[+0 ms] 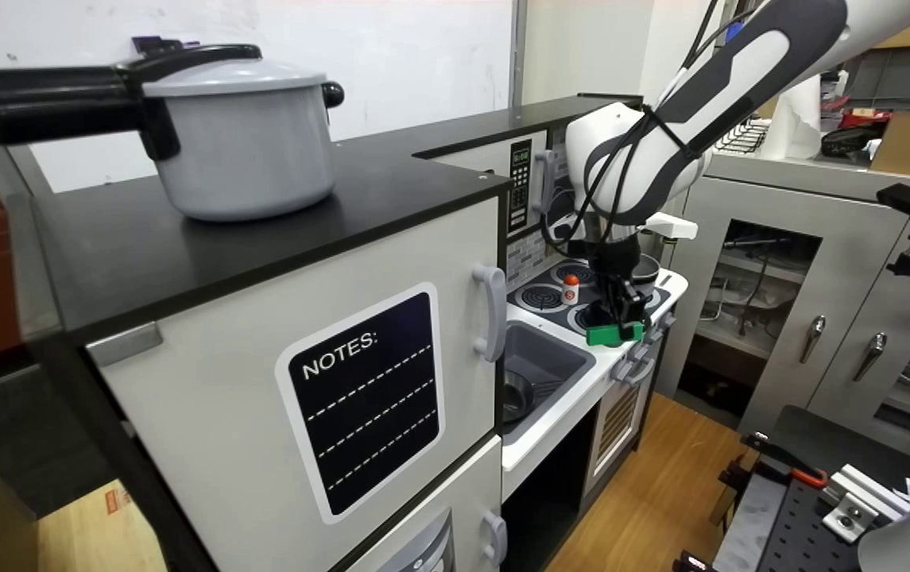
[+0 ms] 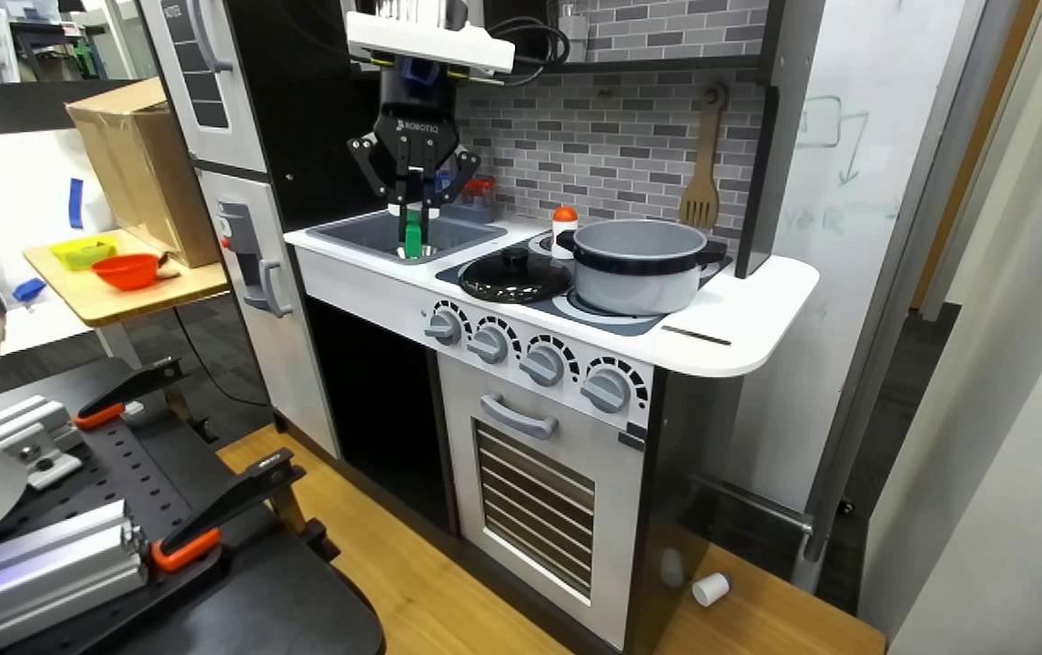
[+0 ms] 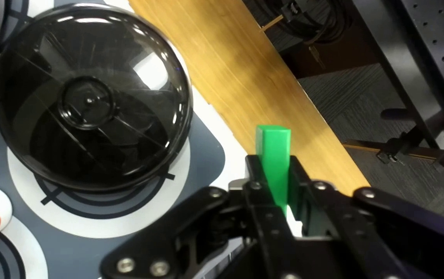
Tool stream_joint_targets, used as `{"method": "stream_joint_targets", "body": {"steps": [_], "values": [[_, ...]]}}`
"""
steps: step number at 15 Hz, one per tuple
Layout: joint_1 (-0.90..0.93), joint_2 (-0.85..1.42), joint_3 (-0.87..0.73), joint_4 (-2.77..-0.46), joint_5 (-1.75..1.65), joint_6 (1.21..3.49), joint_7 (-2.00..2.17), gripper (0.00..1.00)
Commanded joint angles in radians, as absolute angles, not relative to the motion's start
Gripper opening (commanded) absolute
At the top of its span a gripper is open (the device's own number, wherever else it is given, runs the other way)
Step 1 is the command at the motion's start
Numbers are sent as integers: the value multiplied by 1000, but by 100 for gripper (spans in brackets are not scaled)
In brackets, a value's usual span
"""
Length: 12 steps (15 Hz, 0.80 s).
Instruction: Pick up and put down the green block then put the salt cellar inside the pot and the green block in the sink
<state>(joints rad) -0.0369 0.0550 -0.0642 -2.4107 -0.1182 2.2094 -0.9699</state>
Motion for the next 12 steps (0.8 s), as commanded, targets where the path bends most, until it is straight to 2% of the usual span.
{"method": "stream_joint_targets", "body": {"steps": [1,12], "values": [[-50,79,-55,-2412,-94,2249,-970,4],[-59,133,-58,-2386,-114,2282,-942,4]]}}
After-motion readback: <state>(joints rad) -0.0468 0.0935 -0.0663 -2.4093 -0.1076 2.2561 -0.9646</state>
